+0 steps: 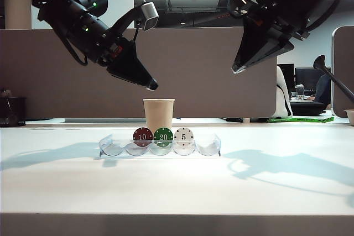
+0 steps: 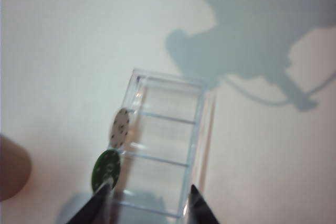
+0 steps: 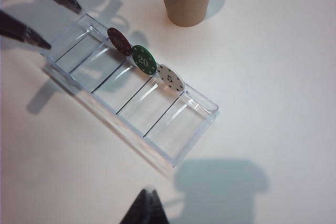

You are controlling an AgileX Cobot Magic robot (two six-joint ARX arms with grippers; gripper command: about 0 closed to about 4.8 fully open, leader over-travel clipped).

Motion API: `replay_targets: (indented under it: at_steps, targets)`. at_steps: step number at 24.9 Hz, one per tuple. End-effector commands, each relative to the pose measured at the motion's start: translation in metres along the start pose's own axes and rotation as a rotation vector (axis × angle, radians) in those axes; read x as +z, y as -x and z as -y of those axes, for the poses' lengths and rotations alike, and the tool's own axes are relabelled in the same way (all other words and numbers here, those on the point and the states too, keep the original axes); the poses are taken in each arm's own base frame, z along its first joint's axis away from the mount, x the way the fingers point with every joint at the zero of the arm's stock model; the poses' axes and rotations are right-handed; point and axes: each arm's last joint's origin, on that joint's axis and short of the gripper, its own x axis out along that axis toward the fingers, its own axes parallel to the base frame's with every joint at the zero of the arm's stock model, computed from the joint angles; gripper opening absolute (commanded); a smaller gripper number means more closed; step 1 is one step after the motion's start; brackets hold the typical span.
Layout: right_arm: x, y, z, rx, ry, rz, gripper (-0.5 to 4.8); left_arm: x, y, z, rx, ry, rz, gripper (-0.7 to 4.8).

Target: Pick up the chip with the greater value and put it into the paper cup.

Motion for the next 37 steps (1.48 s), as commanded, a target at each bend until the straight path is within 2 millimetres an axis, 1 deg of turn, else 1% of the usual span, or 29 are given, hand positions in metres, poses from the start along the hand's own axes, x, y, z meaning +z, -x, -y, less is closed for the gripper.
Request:
replay_targets:
  at_steps: [1, 2, 7, 13, 15, 19, 22, 26, 37]
  targets:
    - [0.002, 0.001, 0.0, 0.002, 0.004, 0.019, -0.06, 0.009, 0.002, -0.001, -0.006, -0.024, -0.052, 1.87]
    - [0.002, 0.001, 0.0, 0.002, 0.004, 0.019, -0.05, 0.015, 0.001, -0.004, -0.016, -0.012, -0.077, 1.87]
    - [0.002, 0.001, -0.001, 0.01, 0.004, 0.019, -0.06, 0.025, 0.0, -0.014, -0.036, 0.003, -0.097, 1.86]
    - [-0.004, -0.002, -0.001, 0.018, 0.002, 0.01, -0.06, 0.029, -0.001, -0.014, -0.045, 0.012, -0.121, 1.86]
    - [-0.007, -0.004, -0.001, 0.022, 0.001, 0.009, -0.06, 0.03, -0.004, -0.013, -0.049, 0.005, -0.124, 1.86]
    - [-0.012, -0.006, -0.001, 0.021, 0.002, 0.012, -0.05, 0.029, -0.016, -0.011, -0.073, -0.013, -0.135, 1.86]
    - [-0.012, -0.007, -0.001, 0.021, 0.002, 0.013, -0.06, 0.027, -0.027, -0.01, -0.091, -0.012, -0.147, 1.86]
    - [-0.012, -0.007, -0.001, 0.022, 0.002, 0.013, -0.05, 0.022, -0.036, -0.011, -0.102, -0.006, -0.165, 1.86]
    - [-0.012, -0.007, -0.001, 0.037, 0.003, 0.018, -0.05, 0.022, -0.039, -0.015, -0.063, -0.035, -0.155, 1.88]
